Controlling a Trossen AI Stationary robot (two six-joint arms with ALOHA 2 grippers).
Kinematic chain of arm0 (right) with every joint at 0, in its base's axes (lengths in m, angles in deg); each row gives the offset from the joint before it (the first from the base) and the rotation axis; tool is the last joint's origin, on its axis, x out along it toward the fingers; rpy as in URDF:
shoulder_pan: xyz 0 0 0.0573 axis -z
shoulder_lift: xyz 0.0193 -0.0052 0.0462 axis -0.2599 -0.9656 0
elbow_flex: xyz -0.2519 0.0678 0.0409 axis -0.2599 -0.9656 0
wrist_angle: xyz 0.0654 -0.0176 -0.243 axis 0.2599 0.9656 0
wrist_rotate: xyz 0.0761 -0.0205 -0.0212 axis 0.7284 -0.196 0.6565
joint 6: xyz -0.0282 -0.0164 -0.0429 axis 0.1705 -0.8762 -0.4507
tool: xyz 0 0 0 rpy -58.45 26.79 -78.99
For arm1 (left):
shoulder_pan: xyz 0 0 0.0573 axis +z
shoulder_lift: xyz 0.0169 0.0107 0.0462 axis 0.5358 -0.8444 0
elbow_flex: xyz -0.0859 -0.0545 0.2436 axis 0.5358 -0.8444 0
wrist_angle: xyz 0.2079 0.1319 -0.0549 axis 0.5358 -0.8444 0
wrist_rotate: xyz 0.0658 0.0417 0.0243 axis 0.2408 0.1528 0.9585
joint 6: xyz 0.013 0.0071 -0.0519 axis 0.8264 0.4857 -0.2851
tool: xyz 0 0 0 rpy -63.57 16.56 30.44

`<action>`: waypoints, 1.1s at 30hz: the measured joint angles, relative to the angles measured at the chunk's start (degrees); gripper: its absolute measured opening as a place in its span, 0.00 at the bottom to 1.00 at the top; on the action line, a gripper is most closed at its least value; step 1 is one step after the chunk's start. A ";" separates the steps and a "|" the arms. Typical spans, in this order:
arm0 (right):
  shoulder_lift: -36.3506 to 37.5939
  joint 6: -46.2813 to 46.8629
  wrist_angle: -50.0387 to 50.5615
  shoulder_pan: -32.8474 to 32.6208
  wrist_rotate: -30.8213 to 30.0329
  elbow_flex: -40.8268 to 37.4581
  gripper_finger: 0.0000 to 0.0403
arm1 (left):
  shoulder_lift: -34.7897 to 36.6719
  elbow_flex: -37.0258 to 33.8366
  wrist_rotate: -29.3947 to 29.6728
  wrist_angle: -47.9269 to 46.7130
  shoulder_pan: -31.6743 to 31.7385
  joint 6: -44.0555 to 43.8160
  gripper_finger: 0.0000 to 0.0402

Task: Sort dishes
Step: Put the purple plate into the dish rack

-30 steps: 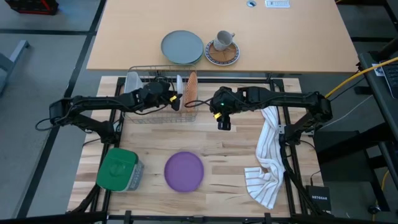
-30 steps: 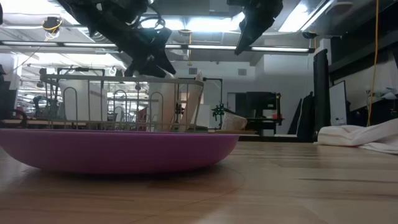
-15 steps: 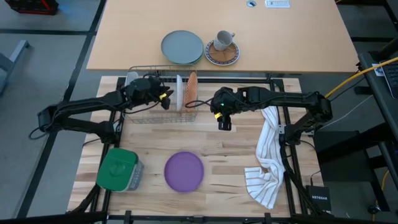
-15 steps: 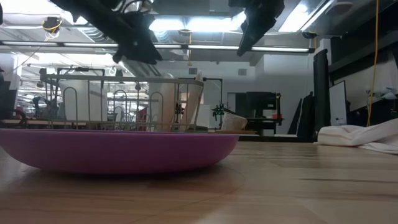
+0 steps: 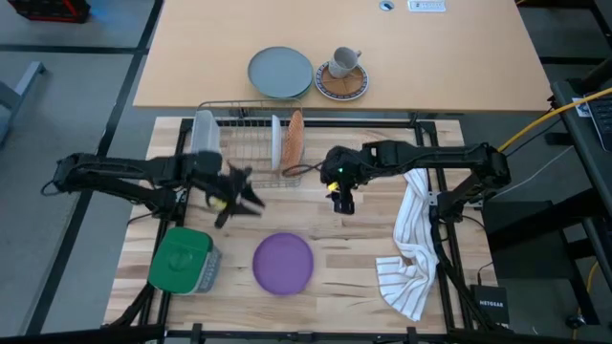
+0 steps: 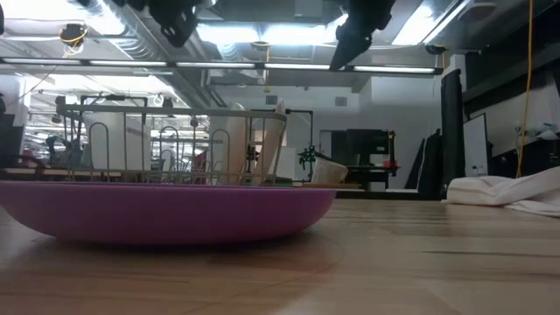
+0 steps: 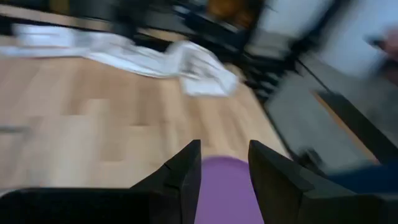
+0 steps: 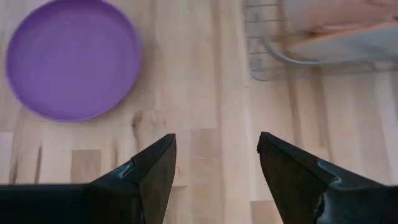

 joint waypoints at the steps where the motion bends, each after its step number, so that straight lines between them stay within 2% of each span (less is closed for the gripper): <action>1: -0.13 -0.02 -0.30 -0.74 0.02 0.00 0.58 | -0.47 0.00 0.16 -0.03 -2.52 1.43 0.31; 6: -1.34 0.00 -2.06 -4.62 -0.01 -0.02 0.58 | -4.04 0.00 7.17 0.81 -13.86 7.32 0.31; 11: -2.26 1.26 -3.57 -7.92 -0.09 -0.02 0.58 | -9.57 0.00 14.06 0.89 -21.77 13.75 0.31; 22: -6.10 9.84 -6.09 -12.30 -0.61 -0.02 0.58 | -23.22 0.02 14.72 9.18 -32.11 23.03 0.31; 33: -9.90 14.97 -9.37 -13.39 -1.49 -0.02 0.58 | -30.55 0.02 14.75 10.00 -36.55 26.35 0.31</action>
